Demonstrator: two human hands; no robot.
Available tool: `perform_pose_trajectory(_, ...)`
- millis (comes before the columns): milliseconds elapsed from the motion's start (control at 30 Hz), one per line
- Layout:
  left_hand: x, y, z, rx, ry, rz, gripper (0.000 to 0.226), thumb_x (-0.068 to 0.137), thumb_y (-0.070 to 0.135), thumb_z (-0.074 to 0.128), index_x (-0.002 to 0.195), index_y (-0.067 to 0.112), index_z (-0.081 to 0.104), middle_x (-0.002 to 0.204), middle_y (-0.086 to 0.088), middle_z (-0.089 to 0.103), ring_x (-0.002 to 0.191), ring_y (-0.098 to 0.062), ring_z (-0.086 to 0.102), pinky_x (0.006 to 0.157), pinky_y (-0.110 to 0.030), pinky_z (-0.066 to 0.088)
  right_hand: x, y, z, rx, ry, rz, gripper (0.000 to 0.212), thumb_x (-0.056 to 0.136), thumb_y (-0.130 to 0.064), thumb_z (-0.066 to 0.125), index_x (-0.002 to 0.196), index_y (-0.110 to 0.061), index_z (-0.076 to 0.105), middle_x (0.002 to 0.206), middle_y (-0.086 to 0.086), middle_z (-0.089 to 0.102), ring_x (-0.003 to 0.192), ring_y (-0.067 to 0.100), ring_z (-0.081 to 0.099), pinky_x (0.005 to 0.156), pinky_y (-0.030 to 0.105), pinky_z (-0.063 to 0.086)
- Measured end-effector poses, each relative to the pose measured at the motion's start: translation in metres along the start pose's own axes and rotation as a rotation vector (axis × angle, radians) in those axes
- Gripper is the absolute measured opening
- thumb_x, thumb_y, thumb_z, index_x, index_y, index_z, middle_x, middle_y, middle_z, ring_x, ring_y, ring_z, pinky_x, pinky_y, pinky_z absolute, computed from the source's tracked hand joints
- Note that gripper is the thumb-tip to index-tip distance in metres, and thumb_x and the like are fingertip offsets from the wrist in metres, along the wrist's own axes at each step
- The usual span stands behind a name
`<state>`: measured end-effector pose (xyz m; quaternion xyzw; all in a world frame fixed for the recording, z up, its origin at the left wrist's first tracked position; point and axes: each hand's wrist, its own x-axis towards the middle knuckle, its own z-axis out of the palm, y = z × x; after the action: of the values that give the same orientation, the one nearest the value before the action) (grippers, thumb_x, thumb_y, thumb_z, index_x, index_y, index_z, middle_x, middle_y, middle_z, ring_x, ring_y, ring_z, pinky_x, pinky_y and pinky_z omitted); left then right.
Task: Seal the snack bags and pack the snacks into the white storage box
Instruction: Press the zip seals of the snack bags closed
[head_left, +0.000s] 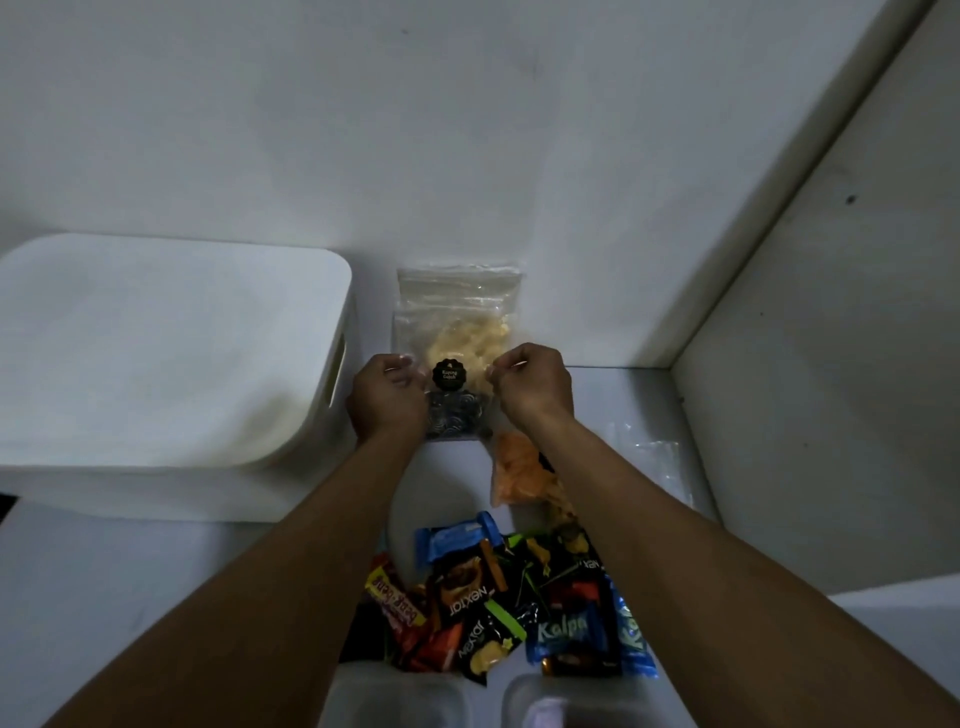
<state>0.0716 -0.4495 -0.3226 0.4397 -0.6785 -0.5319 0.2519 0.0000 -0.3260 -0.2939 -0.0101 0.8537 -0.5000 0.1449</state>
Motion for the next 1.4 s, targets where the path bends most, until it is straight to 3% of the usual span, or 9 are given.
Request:
perform_pose_trajectory(233,0.002,0.005,0.002,-0.013,-0.033,-0.007,0.021,0.087,-0.006,0.063,0.101,0.010,0.068,0.097,-0.009,0.071,0.084,-0.017,0.063,0.082,-0.027,0.054,-0.002,0.001,-0.004,-0.020,0.000,-0.029,0.015,0.088,-0.010,0.068,0.100,-0.020,0.066,0.107,0.003,0.068,0.099,0.019,0.063,0.084,0.027,0.051)
perform_pose_trajectory(367,-0.004,0.008,0.001,-0.013,-0.035,0.004,0.032,0.089,-0.008,0.054,0.114,0.009,0.067,0.102,-0.006,0.067,0.090,-0.015,0.062,0.070,-0.015,0.048,-0.005,-0.001,-0.007,-0.005,-0.017,-0.057,0.018,0.088,-0.006,0.064,0.096,-0.022,0.064,0.106,0.003,0.069,0.101,0.020,0.064,0.086,0.030,0.053)
perform_pose_trajectory(533,-0.016,0.004,-0.009,0.084,-0.069,0.006,0.048,0.088,0.008,0.068,0.134,0.017,0.056,0.132,-0.009,0.062,0.117,-0.024,0.061,0.101,-0.038,0.051,-0.013,0.002,-0.029,-0.013,-0.018,-0.092,0.017,0.088,-0.007,0.067,0.101,-0.019,0.065,0.108,0.002,0.069,0.102,0.018,0.064,0.086,0.028,0.052)
perform_pose_trajectory(667,-0.053,0.001,-0.019,0.313,-0.025,0.217,0.035,0.089,0.018,0.067,0.124,0.017,0.060,0.121,-0.009,0.063,0.112,-0.026,0.060,0.090,-0.034,0.050,-0.026,0.011,-0.062,-0.117,-0.036,-0.094,0.023,0.087,-0.011,0.071,0.109,-0.017,0.066,0.111,0.003,0.067,0.104,0.019,0.062,0.081,0.027,0.049)
perform_pose_trajectory(800,-0.087,0.003,-0.008,0.402,-0.325,0.264,0.019,0.090,0.026,0.066,0.108,0.020,0.068,0.101,0.001,0.070,0.099,-0.021,0.065,0.080,-0.026,0.046,-0.038,0.028,-0.090,-0.412,-0.036,-0.103,0.038,0.087,-0.019,0.071,0.123,-0.019,0.060,0.124,0.006,0.061,0.115,0.024,0.059,0.091,0.034,0.051)
perform_pose_trajectory(867,-0.097,0.000,0.003,0.470,-0.474,0.258,0.028,0.090,0.032,0.067,0.114,0.020,0.069,0.111,-0.002,0.070,0.106,-0.023,0.064,0.087,-0.030,0.049,-0.041,0.041,-0.097,-0.541,-0.045,-0.048,0.045,0.084,-0.019,0.068,0.127,-0.019,0.055,0.128,0.009,0.056,0.118,0.030,0.056,0.094,0.040,0.052)
perform_pose_trajectory(1033,-0.115,-0.007,0.022,0.601,-0.498,0.231,0.044,0.089,0.032,0.068,0.131,0.020,0.061,0.131,-0.010,0.062,0.120,-0.030,0.056,0.099,-0.036,0.044,-0.044,0.070,-0.103,-0.735,-0.043,0.054,0.061,0.079,-0.024,0.073,0.131,-0.012,0.044,0.129,0.016,0.051,0.125,0.037,0.046,0.095,0.042,0.047)
perform_pose_trajectory(1267,-0.115,-0.010,0.025,0.527,-0.442,0.117,0.067,0.080,0.024,0.079,0.140,0.014,0.052,0.139,-0.009,0.057,0.126,-0.028,0.052,0.103,-0.032,0.041,-0.045,0.070,-0.103,-0.255,-0.006,0.083,0.062,0.084,-0.002,0.066,0.139,-0.011,0.040,0.120,0.015,0.060,0.102,0.030,0.062,0.078,0.033,0.052)
perform_pose_trajectory(1400,-0.122,0.007,0.022,0.442,-0.459,0.064,0.069,0.082,0.020,0.074,0.145,0.015,0.046,0.138,-0.008,0.057,0.125,-0.029,0.053,0.105,-0.035,0.043,-0.048,0.048,-0.114,0.035,-0.022,0.095,0.029,0.078,0.000,0.073,0.103,-0.014,0.070,0.103,0.011,0.072,0.087,0.030,0.072,0.077,0.042,0.062)
